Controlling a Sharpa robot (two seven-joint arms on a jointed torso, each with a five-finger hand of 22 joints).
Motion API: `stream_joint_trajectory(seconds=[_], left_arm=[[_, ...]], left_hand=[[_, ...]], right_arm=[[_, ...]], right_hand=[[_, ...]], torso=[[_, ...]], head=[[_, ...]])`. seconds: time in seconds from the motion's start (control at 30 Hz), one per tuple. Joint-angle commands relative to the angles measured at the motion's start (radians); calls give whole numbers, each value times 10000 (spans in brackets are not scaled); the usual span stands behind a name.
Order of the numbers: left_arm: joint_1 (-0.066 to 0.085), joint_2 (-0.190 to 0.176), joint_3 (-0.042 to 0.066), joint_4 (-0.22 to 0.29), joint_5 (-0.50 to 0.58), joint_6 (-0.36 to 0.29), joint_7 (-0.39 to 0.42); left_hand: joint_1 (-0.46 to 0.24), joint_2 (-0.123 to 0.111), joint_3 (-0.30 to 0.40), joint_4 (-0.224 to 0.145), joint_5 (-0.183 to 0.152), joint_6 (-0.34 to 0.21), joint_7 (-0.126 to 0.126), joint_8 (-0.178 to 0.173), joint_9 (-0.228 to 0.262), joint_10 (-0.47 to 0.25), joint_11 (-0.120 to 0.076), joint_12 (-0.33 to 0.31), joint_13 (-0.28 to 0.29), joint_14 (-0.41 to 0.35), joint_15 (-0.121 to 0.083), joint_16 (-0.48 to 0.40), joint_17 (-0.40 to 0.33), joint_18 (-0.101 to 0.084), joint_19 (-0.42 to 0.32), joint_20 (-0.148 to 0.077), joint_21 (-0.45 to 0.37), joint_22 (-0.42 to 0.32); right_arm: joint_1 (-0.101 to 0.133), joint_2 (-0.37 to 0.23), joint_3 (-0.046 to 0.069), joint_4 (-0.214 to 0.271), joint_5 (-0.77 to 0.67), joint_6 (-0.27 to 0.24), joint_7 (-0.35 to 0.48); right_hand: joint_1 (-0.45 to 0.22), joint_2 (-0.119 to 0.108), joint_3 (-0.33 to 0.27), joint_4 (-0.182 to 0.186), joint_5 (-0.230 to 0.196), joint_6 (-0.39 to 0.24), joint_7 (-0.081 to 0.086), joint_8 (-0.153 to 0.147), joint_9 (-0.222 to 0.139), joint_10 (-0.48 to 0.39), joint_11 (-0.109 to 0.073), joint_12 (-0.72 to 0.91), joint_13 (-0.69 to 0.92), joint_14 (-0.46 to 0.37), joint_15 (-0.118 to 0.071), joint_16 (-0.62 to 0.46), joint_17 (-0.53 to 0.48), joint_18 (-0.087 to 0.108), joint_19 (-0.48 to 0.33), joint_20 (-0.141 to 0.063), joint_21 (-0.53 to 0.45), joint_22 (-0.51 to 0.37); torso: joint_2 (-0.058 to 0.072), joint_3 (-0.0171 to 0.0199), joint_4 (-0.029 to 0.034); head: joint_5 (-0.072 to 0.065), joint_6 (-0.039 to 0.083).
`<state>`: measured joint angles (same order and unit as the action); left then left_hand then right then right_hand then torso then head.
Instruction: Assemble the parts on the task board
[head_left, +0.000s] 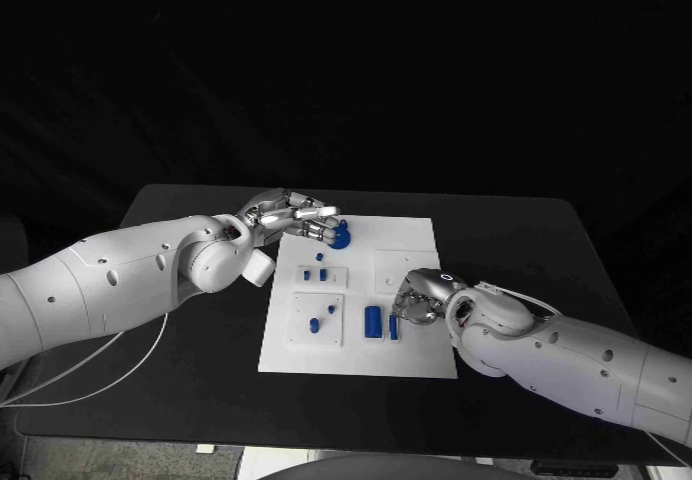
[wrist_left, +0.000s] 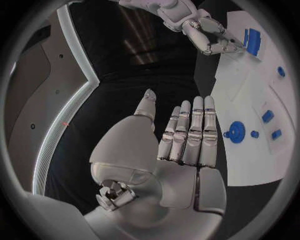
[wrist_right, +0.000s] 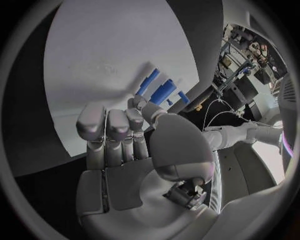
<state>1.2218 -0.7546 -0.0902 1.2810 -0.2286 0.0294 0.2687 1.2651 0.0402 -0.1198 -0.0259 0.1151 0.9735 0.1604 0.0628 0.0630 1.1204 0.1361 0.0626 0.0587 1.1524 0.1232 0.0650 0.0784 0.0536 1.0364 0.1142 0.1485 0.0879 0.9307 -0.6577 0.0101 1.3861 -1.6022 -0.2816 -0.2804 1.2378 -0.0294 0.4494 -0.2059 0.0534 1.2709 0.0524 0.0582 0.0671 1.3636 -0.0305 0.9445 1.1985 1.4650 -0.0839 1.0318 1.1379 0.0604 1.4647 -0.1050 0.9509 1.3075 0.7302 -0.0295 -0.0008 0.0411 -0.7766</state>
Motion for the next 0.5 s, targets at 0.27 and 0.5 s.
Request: stream_joint_trajectory(seconds=[0.27,0.5], left_arm=[[4,31,5,-25,15,-56,144],[5,66,7,-210,232,-432,389]], left_hand=[[-4,95,-29,22,-46,-65,-5,22,10,-73,14,-16,14,28,21,-30,16,128,-20,-36,32,-15],[44,75,-26,-12,-31,-51,-11,27,12,-59,9,-14,14,37,18,-28,18,128,-21,-36,32,-17]], right_arm=[[-71,-183,-24,98,76,-847,178],[71,-550,322,385,2060,-1218,1054]], right_hand=[[25,-274,-232,372,-2,53,-73,54,3,-2,-58,-121,-23,-13,-34,-83,-80,-94,80,-14,-76,1194],[-370,-869,-624,1293,166,-668,62,48,-20,-124,20,-326,-139,-62,-27,-322,-260,-48,20,-20,-520,1095]], torso=[[-16,0,-18],[-71,-3,-67]], head=[[-11,69],[-99,355]])
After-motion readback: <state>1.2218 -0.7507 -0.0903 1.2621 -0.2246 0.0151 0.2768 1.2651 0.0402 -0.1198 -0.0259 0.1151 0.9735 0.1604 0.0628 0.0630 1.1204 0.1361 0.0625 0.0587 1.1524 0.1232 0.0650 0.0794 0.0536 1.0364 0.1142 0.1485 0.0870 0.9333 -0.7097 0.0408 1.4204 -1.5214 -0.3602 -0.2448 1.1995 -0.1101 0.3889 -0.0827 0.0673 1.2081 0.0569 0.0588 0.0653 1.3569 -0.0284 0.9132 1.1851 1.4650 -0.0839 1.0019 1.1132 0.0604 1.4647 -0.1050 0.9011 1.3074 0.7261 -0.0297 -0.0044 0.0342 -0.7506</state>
